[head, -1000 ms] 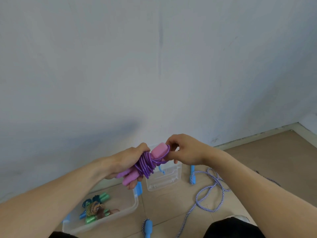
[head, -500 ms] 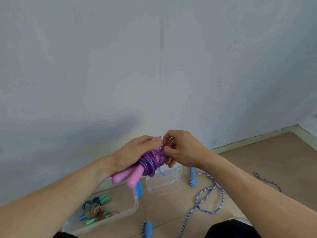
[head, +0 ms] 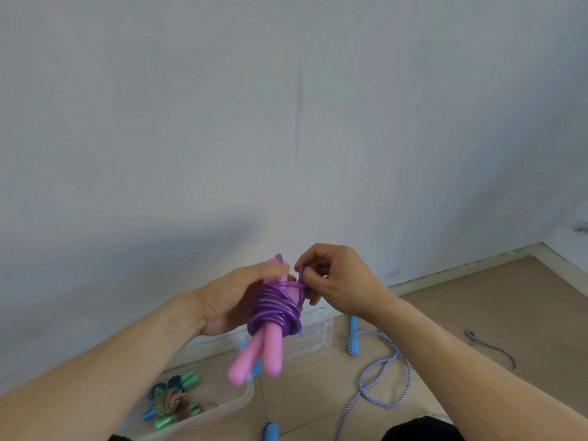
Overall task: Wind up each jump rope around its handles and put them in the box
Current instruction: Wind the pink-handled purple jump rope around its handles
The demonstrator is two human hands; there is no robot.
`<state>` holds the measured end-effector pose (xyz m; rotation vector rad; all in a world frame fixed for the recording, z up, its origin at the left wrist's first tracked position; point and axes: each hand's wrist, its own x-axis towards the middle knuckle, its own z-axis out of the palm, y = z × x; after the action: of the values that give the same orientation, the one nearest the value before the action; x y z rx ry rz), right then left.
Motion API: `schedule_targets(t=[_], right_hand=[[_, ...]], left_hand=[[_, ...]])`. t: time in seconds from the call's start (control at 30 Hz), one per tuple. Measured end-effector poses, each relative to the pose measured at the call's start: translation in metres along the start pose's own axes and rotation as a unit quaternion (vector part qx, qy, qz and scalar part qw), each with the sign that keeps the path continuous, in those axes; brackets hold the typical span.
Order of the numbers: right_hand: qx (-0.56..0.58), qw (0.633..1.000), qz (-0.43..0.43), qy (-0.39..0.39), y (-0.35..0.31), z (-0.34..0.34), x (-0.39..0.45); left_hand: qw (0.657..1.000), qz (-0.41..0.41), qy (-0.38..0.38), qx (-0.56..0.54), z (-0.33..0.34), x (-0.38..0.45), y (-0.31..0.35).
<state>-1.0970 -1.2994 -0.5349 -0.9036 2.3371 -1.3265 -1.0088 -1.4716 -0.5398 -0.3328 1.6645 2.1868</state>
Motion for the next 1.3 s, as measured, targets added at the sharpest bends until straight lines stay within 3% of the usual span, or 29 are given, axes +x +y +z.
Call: schedule_targets(t=[0.1,0.2,0.4,0.5,0.6,0.7,0.87,1.0,1.23,1.3], right_hand=[[-0.033,0.996,-0.055,-0.068,-0.002,0.005,-0.009],[-0.054,0.992,-0.076,-0.079,-0.004,0.006,-0.012],[-0.047,0.998,-0.047,-0.015,-0.009,0.004,-0.005],[-0.012,0.999,-0.032,0.006,-0.011,-0.002,-0.004],[-0.050,0.996,-0.062,0.042,-0.017,-0.005,-0.005],[-0.060,0.993,-0.040,0.094,-0.018,-0.005,-0.005],[-0.046,0.982,0.039,0.177,-0.011,0.000,-0.002],[-0.007,0.985,0.082,0.151,-0.004,0.015,-0.004],[0.007,0.994,0.075,0.075,-0.001,0.058,-0.004],[-0.014,0.996,0.074,0.051,0.001,0.073,0.000]], left_hand=[[0.998,-0.021,0.017,0.055,-0.001,-0.005,-0.003],[0.996,-0.016,-0.002,0.090,0.004,-0.008,-0.003],[0.988,0.075,0.071,0.116,0.016,-0.003,-0.002],[0.994,0.064,0.049,0.067,0.013,-0.005,0.003],[0.996,0.051,0.048,0.062,0.012,-0.005,0.009],[0.995,0.050,0.054,0.063,0.013,-0.002,0.010],[0.973,0.106,0.111,0.170,0.017,0.004,0.008],[0.920,0.138,0.177,0.321,0.014,0.003,-0.006],[0.916,0.087,0.169,0.354,-0.028,-0.007,-0.022],[0.892,0.056,0.175,0.414,-0.042,-0.011,-0.030]])
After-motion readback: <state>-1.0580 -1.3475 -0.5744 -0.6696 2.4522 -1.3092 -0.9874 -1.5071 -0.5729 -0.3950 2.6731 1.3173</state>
